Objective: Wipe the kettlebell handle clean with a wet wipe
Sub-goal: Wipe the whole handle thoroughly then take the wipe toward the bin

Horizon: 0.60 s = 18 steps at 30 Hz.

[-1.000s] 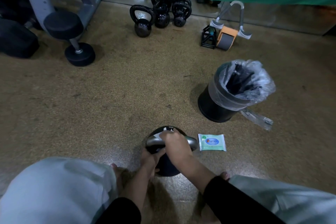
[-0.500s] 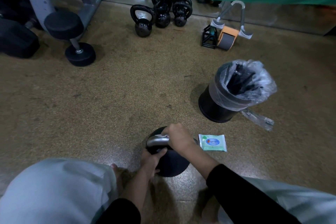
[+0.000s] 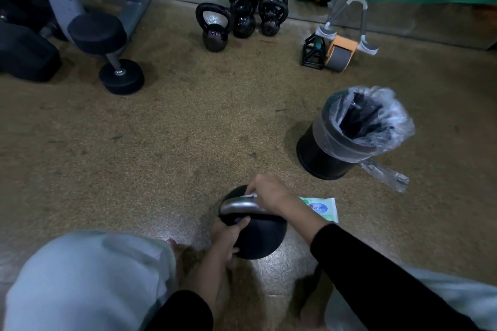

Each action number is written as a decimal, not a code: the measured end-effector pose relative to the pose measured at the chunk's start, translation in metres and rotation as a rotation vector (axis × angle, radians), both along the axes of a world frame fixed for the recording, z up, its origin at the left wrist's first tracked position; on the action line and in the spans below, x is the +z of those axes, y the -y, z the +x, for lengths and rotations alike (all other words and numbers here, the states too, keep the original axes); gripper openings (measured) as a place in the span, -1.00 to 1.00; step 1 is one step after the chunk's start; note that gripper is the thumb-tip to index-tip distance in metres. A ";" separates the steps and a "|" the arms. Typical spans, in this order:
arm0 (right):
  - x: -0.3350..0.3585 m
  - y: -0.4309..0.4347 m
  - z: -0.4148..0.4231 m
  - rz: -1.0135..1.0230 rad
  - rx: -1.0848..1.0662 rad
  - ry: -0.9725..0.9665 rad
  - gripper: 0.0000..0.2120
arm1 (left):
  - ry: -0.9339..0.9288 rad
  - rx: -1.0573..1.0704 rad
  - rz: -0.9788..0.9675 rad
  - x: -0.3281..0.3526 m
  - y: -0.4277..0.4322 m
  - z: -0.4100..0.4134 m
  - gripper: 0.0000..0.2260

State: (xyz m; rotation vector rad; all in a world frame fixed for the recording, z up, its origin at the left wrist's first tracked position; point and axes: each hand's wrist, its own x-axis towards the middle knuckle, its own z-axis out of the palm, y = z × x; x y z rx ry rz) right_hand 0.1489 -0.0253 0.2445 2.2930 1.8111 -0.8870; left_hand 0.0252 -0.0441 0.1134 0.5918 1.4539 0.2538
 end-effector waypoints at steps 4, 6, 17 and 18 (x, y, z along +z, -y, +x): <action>-0.001 -0.011 -0.014 -0.043 -0.031 -0.022 -0.79 | -0.016 0.014 -0.015 0.001 0.000 -0.001 -0.45; 0.000 -0.014 -0.019 -0.023 0.002 -0.035 -0.79 | -0.013 0.011 -0.016 0.002 0.000 -0.001 -0.46; 0.001 0.000 -0.023 0.068 0.002 0.067 -0.75 | 0.017 0.022 -0.025 0.004 0.000 0.001 -0.49; 0.000 0.004 -0.024 0.072 0.005 0.071 -0.75 | 0.015 0.018 -0.026 0.005 0.000 0.001 -0.49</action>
